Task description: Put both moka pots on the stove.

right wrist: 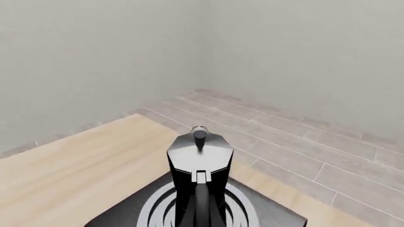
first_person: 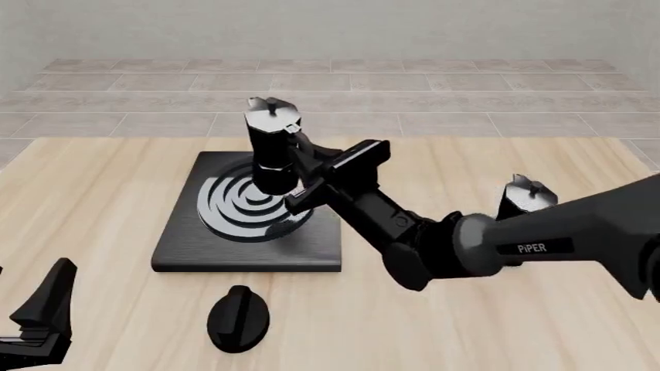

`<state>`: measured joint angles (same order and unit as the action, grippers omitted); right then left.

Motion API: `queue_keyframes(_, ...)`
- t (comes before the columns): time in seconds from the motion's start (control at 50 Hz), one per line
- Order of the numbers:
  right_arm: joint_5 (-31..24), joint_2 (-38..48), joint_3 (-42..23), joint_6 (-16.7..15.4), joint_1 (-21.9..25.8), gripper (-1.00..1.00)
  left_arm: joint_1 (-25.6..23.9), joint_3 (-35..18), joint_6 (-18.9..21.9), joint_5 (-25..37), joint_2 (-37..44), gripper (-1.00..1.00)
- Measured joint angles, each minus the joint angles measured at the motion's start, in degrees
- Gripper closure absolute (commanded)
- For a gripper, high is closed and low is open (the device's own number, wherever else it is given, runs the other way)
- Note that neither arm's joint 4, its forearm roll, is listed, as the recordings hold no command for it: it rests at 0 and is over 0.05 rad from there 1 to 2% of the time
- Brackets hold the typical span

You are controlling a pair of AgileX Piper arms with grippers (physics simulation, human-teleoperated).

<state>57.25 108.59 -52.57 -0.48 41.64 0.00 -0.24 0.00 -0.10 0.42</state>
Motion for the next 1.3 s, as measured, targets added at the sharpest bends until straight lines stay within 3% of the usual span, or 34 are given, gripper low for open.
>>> queue_keyframes(1.3, -5.87, 10.08, -14.04, 3.58, 4.89, 1.0, 0.0, 0.0, 0.0, 0.0, 0.0, -1.0)
